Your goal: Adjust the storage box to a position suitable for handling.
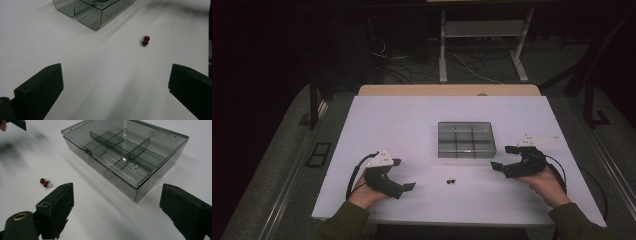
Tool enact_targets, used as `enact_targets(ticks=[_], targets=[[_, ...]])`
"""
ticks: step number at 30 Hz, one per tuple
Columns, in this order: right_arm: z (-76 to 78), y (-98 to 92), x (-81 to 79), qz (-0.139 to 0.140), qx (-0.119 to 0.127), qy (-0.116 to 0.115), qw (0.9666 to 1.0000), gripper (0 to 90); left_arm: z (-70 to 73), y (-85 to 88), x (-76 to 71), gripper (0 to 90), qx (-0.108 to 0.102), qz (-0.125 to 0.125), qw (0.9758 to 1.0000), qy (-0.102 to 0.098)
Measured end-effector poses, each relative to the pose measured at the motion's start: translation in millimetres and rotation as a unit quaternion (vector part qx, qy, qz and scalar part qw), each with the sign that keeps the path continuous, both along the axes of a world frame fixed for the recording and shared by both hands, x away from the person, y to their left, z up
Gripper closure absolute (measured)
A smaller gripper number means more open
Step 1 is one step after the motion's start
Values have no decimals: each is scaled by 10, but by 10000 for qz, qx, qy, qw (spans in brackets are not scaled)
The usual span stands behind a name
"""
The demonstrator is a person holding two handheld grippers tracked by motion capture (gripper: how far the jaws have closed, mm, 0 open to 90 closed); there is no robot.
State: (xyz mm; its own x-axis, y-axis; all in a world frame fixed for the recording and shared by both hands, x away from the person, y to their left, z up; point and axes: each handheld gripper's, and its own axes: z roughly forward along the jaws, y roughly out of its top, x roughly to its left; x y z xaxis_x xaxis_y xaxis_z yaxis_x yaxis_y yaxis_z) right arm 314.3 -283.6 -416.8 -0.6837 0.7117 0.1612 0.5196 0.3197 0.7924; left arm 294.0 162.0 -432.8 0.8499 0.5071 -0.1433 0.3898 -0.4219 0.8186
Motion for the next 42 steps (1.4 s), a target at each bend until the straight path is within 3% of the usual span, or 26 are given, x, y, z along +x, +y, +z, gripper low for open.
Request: enact_targets(ticks=[10,15,20,24,30,31,32,35,38,39,42], targets=[[74,-18,250,-241,14,18,9997,139,1,3,-5,0,-6,3,10000,11],[106,-64,413,-488,16,85,9988,204,4,9,-2,0,2,-6,10000,12],[109,-94,520,-547,12,115,9984,261,5,11,-3,0,-1,-8,10000,7],[112,-118,614,-531,36,69,9986,362,4,11,-3,0,10,-10,10000,9],[75,-125,754,-599,-140,98,9981,519,2,17,-4,0,-8,-17,10000,-2],[54,-139,800,-665,-136,109,9976,593,5,16,-2,0,-20,-23,10000,0],[54,-139,800,-665,-136,109,9976,593,5,16,-2,0,-20,-23,10000,0],[0,-181,892,-694,-95,158,9974,732,-1,18,4,0,-13,-18,10000,7],[-38,-197,931,-712,-135,189,9972,783,-1,18,5,0,-6,-13,10000,9],[-70,-211,960,-712,-94,246,9971,850,0,17,1,0,1,-21,10000,3],[-109,-206,982,-625,-89,298,9976,889,-1,17,2,0,8,-25,10000,-1]])
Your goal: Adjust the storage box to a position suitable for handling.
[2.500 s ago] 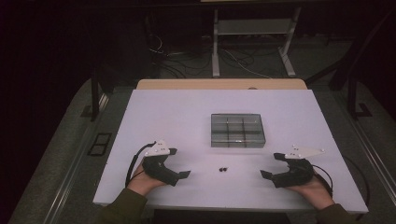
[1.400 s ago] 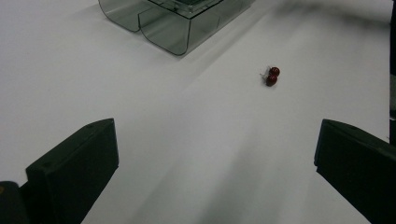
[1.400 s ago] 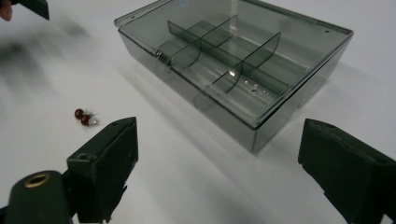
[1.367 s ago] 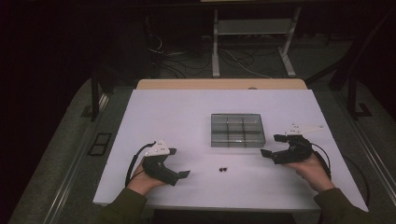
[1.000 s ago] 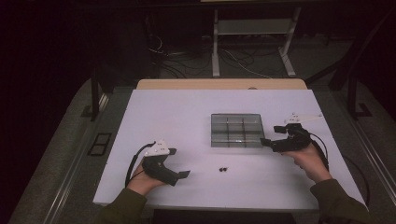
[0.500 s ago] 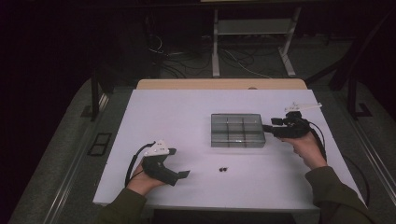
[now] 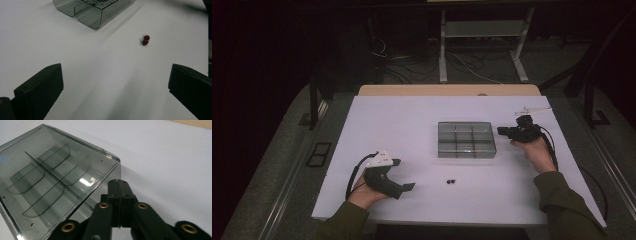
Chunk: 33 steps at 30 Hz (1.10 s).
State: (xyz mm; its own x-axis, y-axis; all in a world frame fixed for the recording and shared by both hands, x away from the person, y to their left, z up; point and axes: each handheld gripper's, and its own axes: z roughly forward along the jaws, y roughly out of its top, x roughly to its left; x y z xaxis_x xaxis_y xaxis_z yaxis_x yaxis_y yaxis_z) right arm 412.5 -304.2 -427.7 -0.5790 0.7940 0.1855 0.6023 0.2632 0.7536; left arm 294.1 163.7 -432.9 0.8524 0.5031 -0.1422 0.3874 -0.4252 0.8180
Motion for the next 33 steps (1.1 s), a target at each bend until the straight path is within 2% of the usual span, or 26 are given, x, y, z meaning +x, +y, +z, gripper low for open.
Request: enact_targets(ticks=[2,9,20,21,26,33], targets=[[-25,22,2,80,-87,46,9999,890,-2,0,0,0,-4,4,10000,5],[-80,81,8,106,-190,161,9996,890,-6,-1,-2,0,-2,5,10000,15],[-140,144,19,171,-281,231,9992,890,-6,1,-1,0,3,4,10000,13],[-147,166,17,166,-359,220,9990,891,-6,0,-1,0,3,5,10000,17],[-164,172,15,143,-337,257,9990,892,-9,-3,1,0,-1,8,10000,31],[-164,252,2,277,-350,226,9987,892,-9,-6,0,0,2,12,10000,32]])
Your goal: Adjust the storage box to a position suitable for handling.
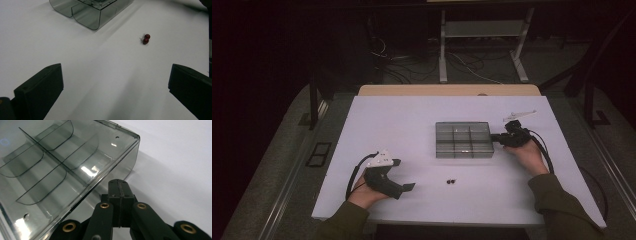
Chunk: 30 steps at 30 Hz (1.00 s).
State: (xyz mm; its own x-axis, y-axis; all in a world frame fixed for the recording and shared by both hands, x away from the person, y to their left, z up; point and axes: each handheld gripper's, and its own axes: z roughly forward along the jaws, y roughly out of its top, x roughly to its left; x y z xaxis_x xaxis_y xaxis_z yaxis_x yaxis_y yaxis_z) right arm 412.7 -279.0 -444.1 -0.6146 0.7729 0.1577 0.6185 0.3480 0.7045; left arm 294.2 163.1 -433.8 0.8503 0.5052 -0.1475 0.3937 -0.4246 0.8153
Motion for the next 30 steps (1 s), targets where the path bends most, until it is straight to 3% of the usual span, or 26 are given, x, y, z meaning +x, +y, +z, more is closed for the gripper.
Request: enact_targets(ticks=[11,30], targets=[[-4,102,-29,189,3,31,9998,892,2,3,1,0,-5,-13,10000,0],[9,306,-193,748,37,68,9972,892,4,-1,-4,0,-2,-13,10000,-6]])
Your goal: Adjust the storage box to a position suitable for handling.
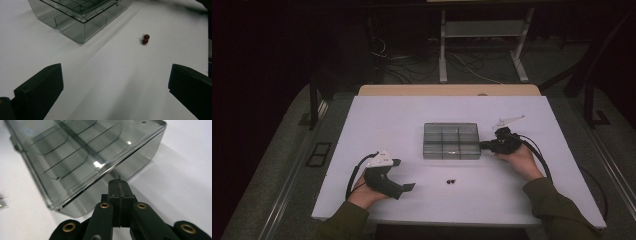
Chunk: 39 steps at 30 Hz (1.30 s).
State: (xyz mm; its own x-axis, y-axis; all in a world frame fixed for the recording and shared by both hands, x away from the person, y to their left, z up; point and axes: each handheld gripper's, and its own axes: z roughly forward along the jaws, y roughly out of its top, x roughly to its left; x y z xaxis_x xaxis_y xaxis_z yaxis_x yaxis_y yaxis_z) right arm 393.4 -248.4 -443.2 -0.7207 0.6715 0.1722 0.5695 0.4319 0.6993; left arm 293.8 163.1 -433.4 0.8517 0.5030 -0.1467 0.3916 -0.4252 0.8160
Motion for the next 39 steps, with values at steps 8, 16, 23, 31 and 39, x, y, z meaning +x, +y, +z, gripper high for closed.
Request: enact_targets(ticks=[8,16,23,31,39], targets=[[23,-27,8,-47,-42,-13,10000,892,0,3,-1,0,10,5,10000,-1],[221,-161,79,-359,84,-150,9992,892,-4,8,5,0,21,14,10000,4],[375,-121,180,-401,81,-220,9989,891,-5,2,7,0,34,17,10000,7],[470,65,331,-311,52,-234,9992,892,4,8,16,0,-21,72,10000,5],[602,301,534,-280,69,-233,9993,891,1,10,12,0,-25,64,10000,20]])
